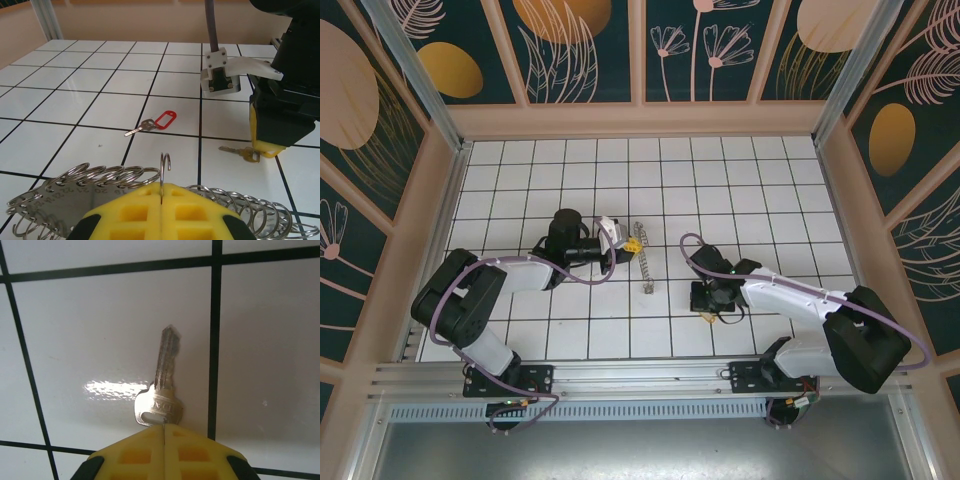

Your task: Put the keys on the keyring

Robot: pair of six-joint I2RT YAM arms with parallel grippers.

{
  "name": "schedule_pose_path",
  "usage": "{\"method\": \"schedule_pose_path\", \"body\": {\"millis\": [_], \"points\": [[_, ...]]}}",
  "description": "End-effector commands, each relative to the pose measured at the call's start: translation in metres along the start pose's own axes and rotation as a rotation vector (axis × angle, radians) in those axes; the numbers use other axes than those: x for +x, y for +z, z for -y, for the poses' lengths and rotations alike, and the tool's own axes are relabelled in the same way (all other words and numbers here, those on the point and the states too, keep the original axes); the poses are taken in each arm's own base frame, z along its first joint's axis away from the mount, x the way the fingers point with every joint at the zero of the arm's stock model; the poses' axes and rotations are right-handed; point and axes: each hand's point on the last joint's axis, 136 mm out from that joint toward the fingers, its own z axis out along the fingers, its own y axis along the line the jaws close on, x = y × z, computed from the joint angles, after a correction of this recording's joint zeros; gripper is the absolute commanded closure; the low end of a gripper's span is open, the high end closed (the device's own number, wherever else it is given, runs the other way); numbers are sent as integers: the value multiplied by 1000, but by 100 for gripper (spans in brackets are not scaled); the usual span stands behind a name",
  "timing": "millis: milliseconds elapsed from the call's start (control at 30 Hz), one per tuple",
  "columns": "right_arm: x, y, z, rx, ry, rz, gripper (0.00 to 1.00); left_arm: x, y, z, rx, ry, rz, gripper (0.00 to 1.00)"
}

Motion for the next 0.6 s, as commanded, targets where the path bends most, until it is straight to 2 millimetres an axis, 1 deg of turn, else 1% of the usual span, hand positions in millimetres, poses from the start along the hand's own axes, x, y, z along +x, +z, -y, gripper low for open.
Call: {"method": "schedule_pose_path", "body": {"millis": [0,200,567], "points": [[-5,0,2,-11,36,26,94,-12,-1,6,20,26,28,100],[-6,1,6,-4,37,24,88,-11,-2,7,25,23,26,100],[-6,3,9,7,23,22,87,-13,-1,7,29,23,26,100]]}}
